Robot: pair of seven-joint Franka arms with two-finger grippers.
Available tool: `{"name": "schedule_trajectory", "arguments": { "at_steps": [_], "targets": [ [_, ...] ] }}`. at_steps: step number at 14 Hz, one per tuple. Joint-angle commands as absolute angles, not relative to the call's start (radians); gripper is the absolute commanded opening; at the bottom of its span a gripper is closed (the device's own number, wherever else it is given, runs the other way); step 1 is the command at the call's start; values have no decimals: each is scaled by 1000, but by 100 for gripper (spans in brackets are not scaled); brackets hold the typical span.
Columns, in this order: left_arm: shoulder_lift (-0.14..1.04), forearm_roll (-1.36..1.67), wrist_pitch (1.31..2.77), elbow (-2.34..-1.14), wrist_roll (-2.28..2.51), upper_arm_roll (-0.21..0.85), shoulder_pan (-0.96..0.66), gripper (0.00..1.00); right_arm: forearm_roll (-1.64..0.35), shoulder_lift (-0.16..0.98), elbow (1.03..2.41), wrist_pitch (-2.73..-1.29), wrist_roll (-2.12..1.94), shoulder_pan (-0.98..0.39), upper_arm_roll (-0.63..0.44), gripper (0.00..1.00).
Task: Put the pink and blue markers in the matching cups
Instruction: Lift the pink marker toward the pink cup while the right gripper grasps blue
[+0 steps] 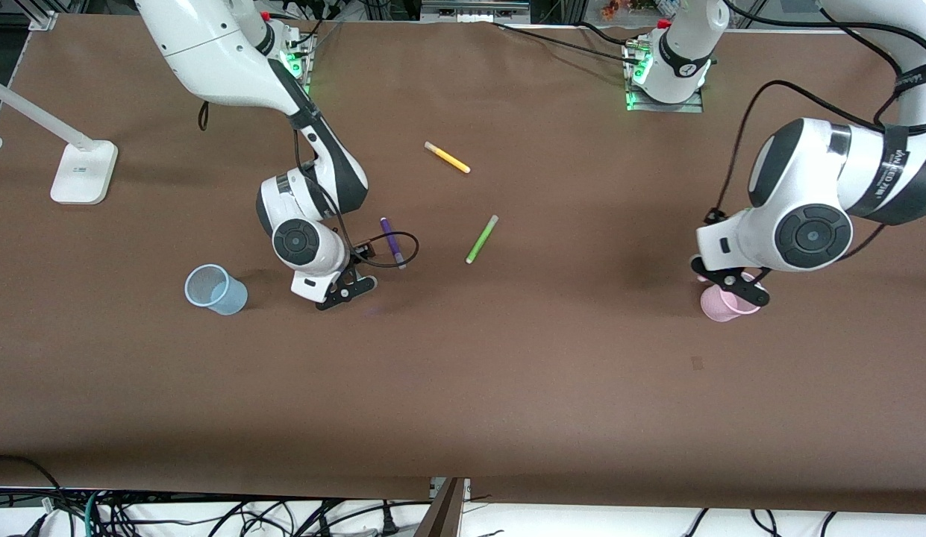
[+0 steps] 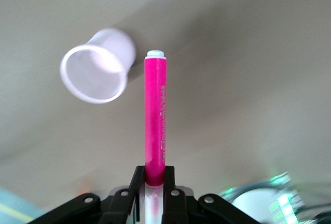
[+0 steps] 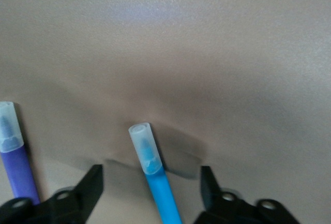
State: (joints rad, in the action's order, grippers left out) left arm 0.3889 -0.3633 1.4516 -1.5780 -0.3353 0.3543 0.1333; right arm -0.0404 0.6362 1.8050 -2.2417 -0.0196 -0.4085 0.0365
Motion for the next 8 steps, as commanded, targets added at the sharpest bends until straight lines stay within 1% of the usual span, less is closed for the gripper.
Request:
{"name": "schedule_trajectory", "arguments": {
  "at_steps": [1, 2, 4, 5, 7, 8],
  "targets": [
    [458, -468, 1387, -1526, -489, 330, 135, 0, -37, 618, 1830, -2260, -20, -417, 29, 41],
    [477, -500, 1384, -1508, -535, 312, 133, 0, -37, 618, 1830, -2260, -20, -417, 31, 36],
    [517, -566, 1382, -1477, -580, 307, 133, 0, -35, 618, 1829, -2261, -20, -417, 29, 10],
    [532, -584, 1379, -1465, -586, 307, 133, 0, -35, 617, 1825, -2261, -20, -416, 29, 0],
    [569, -642, 1377, -1457, -626, 301, 133, 0, -37, 606, 1819, -2261, -20, -416, 29, 0],
    [596, -664, 1381, -1435, -633, 298, 135, 0, -37, 598, 1819, -2260, -21, -414, 28, 0]
  ]
}}
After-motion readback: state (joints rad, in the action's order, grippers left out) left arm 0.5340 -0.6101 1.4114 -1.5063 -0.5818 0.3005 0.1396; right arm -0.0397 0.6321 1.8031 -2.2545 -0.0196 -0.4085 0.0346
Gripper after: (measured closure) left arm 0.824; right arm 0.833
